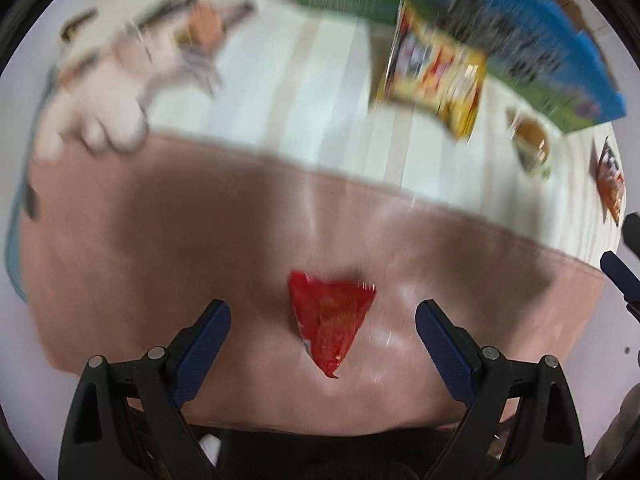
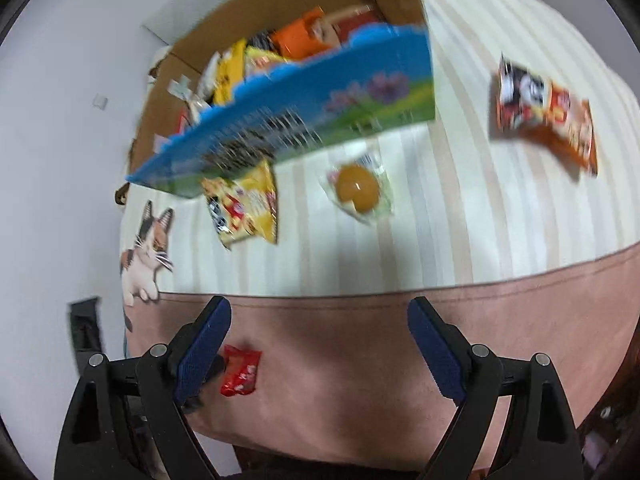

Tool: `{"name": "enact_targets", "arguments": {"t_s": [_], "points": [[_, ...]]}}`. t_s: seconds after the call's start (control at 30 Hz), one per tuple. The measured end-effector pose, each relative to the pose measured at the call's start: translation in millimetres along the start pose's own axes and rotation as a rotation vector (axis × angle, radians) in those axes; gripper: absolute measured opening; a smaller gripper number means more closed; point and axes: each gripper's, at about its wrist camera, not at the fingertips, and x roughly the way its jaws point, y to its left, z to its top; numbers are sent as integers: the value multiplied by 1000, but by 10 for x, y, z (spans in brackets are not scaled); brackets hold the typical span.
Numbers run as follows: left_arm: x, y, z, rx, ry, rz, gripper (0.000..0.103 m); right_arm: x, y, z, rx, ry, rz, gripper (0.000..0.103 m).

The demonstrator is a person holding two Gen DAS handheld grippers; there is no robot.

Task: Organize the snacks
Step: 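Grasp the small red packet with left tool while right tool grasps yellow panda packet, then carry both packets into the box and open both tools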

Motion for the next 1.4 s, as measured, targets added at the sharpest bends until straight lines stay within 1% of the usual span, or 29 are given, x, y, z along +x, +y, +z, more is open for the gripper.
{"name": "enact_targets", "arguments": {"t_s": [0.07,0.1,0.13,0.17,0.2,0.23,0.3,0.37,0.43,0.53,0.57,0.6,0.67,0.9,1.0,1.07,1.13,1.17,1.2,1.23,1.33,1.37,1.4], "points": [[177,15,-35,-18,43,-33,95,73,-32,-24,8,13,-4,92],[246,19,-45,-27,55,-53,89,99,-35,-23,8,17,-8,92],[302,28,-53,-42,60,-63,74,125,-36,-26,7,18,-11,92],[339,37,-54,-51,62,-75,63,146,-29,-19,4,19,-13,92],[375,46,-51,-61,67,-82,42,178,-14,-4,-4,23,-13,92],[398,53,-51,-68,70,-85,42,215,9,19,-16,24,-9,92],[362,61,-52,-74,48,-89,42,262,83,83,-61,20,21,92],[284,70,-31,-71,16,-71,42,344,211,166,-114,11,29,92],[200,108,21,-81,-18,-55,42,456,327,254,-135,7,34,92],[102,201,165,-110,-52,-44,42,685,538,402,-152,-9,27,92],[70,234,224,-121,-64,-40,42,765,625,446,-167,-22,13,93],[42,261,282,-130,-75,-30,42,845,709,481,-186,-33,-11,97],[-18,299,420,-135,-104,-6,42,998,846,539,-207,-48,-44,97],[-160,260,848,-89,-188,91,42,1399,1053,631,-162,-30,-72,98],[-179,227,929,-69,-202,115,42,1540,1076,688,-113,-20,-93,98],[-201,235,960,-64,-204,119,42,1583,1099,723,-95,-28,-118,98],[-221,233,1006,-62,-201,121,42,1604,1125,737,-89,-31,-136,94],[-229,233,1010,-62,-200,119,42,1613,1148,736,-101,-28,-161,87],[-233,218,1008,-60,-202,120,41,1611,1178,726,-130,-28,-185,77],[-253,175,1007,-56,-205,122,41,1583,1189,708,-151,-38,-187,74],[-327,139,917,-49,-208,108,41,1518,1141,635,-167,-37,-164,70],[-337,211,1003,-48,-206,104,41,1496,1115,615,-164,-37,-156,69],[-328,275,976,-46,-204,97,41,1463,1075,588,-164,-37,-146,68]]}}
